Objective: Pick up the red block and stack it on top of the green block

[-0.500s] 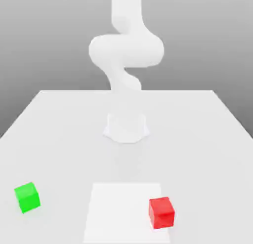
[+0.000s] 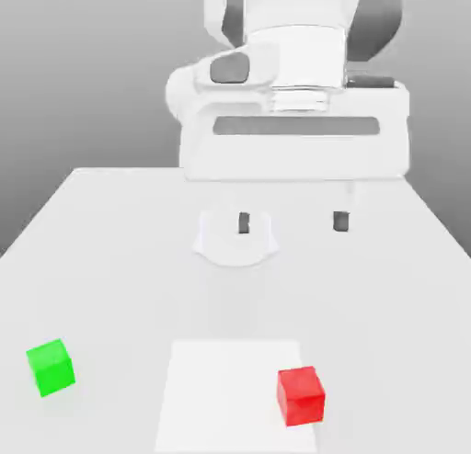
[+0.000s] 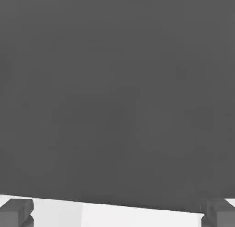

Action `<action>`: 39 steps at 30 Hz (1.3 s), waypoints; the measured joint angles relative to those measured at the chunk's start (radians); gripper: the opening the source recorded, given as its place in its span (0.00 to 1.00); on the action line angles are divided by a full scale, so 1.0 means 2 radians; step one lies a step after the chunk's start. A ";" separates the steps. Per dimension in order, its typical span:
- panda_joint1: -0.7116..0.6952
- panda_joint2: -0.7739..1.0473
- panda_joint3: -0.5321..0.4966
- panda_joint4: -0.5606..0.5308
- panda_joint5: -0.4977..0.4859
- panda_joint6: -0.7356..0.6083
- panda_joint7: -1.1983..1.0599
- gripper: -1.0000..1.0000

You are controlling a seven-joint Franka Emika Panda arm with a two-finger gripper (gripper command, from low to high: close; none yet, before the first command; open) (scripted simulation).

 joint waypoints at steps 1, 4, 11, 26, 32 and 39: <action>0.001 0.018 0.002 -0.006 -0.001 0.008 0.001 0.50; 0.010 0.072 0.007 -0.022 -0.003 0.033 0.002 0.50; 0.025 0.199 0.002 -0.037 -0.018 0.111 0.013 0.50; 0.027 0.165 0.003 -0.043 -0.005 0.081 0.004 0.00; -0.050 0.137 -0.066 -0.038 0.010 0.047 -0.026 0.00; -0.187 0.119 -0.153 -0.025 0.029 0.017 -0.066 0.00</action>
